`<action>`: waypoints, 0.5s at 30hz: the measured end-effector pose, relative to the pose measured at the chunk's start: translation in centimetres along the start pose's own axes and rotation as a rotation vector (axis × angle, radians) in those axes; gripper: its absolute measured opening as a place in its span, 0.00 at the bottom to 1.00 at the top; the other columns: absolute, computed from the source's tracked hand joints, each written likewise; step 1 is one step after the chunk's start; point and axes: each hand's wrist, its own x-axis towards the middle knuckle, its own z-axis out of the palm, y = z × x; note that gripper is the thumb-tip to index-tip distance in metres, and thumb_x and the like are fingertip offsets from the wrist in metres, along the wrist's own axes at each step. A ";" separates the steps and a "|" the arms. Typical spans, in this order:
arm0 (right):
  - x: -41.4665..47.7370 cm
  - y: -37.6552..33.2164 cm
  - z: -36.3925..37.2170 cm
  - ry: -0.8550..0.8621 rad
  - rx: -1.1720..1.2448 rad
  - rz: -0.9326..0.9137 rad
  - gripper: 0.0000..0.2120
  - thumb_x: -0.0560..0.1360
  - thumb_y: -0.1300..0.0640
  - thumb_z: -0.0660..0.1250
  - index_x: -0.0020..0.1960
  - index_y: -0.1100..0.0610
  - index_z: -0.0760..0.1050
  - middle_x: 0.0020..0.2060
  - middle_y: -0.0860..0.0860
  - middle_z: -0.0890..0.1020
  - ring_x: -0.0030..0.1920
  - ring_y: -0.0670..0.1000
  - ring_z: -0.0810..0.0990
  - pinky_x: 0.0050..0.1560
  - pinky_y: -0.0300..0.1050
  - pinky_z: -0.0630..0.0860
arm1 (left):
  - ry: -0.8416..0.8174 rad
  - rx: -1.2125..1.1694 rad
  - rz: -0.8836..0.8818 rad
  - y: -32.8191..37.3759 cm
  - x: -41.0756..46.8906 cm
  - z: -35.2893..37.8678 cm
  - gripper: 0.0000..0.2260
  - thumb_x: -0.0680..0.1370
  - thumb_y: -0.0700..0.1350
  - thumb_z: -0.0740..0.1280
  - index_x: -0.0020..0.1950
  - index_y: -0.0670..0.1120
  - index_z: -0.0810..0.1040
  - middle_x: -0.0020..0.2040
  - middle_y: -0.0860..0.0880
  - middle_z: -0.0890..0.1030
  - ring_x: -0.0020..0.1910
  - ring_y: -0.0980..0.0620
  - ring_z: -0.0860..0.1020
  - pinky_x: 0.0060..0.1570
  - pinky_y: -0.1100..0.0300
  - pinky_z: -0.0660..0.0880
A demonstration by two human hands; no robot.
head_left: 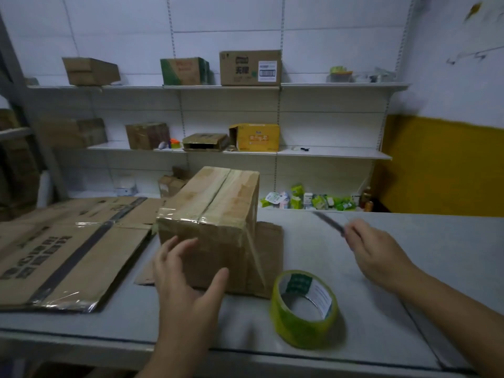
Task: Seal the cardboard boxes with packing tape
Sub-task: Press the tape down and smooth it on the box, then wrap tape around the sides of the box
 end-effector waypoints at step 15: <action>10.8 -14.3 3.3 -0.022 -0.461 -0.195 0.16 0.81 0.50 0.51 0.61 0.53 0.73 0.53 0.57 0.80 0.52 0.60 0.77 0.42 0.47 0.66 | -0.388 -0.322 -0.209 -1.5 3.3 2.3 0.42 0.60 0.64 0.74 0.67 0.74 0.53 0.74 0.67 0.49 0.73 0.59 0.56 0.66 0.55 0.68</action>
